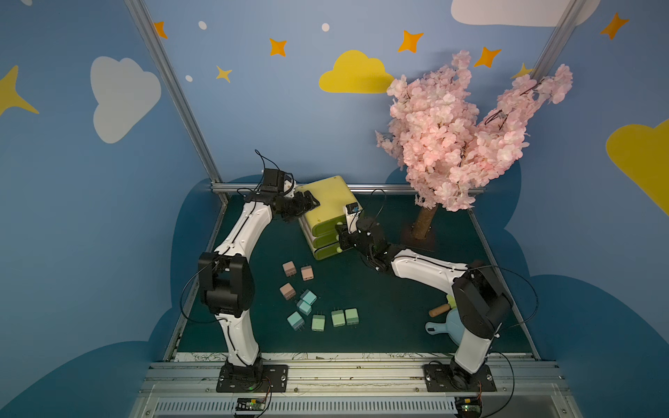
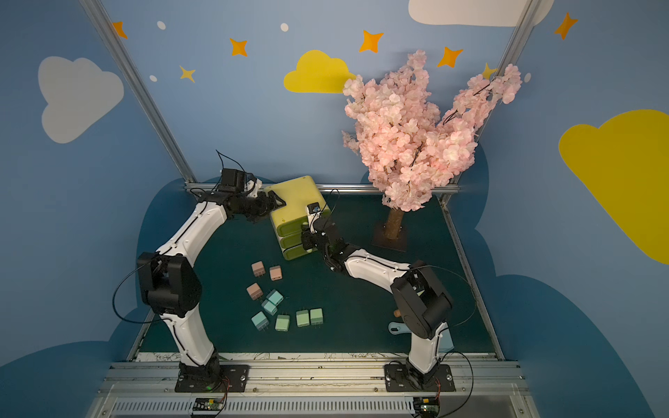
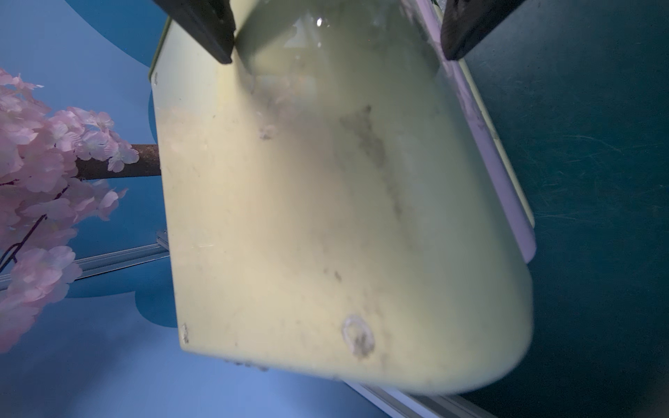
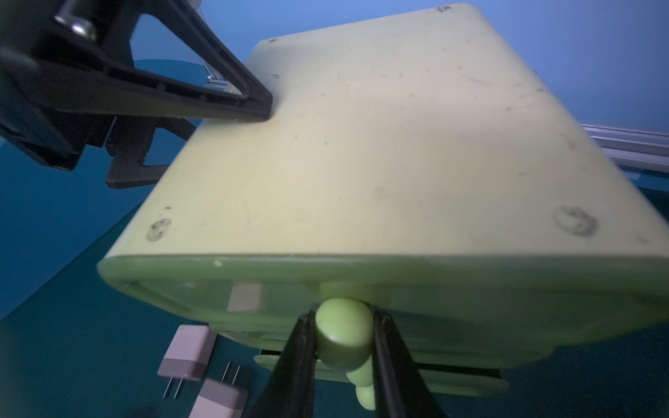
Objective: Place the plugs into the drawer by color
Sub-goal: Open the drawer in the storage box.
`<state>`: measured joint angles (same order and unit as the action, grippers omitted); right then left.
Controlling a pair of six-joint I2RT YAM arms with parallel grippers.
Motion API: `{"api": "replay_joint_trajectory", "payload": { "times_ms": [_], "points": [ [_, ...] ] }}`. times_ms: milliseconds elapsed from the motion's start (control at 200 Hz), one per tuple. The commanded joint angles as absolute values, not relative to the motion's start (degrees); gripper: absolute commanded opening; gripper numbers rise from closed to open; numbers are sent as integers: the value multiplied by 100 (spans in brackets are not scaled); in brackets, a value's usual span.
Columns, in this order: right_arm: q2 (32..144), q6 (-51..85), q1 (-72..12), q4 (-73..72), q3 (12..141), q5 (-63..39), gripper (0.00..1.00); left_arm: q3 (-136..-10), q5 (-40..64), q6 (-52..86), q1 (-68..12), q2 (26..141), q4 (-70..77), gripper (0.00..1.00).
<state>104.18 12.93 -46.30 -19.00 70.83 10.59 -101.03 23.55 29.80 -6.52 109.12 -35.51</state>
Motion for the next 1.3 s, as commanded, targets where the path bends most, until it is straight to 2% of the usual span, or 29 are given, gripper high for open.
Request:
{"api": "replay_joint_trajectory", "payload": {
  "times_ms": [0, 476, 716, 1006, 1292],
  "points": [
    [10225, 1161, -4734, -1776, 7172, 1344, 16, -9967, 2111, 2861, -633, 10916, -3823, 90],
    [9272, 1432, -5077, -1320, 6263, 1857, 14, -9862, 1898, 2970, -615, 10939, -3749, 90],
    [8701, 1860, -5225, -134, 6026, 2087, 14, -9802, 1786, 3023, -625, 10890, -3722, 90],
    [8517, 1965, -5315, -102, 5697, 2162, 15, -9738, 1723, 3037, -679, 10846, -3683, 91],
    [8753, 1979, -5326, 83, 5904, 2172, 26, -9756, 1762, 3015, -686, 10889, -3683, 91]
  ]
}}
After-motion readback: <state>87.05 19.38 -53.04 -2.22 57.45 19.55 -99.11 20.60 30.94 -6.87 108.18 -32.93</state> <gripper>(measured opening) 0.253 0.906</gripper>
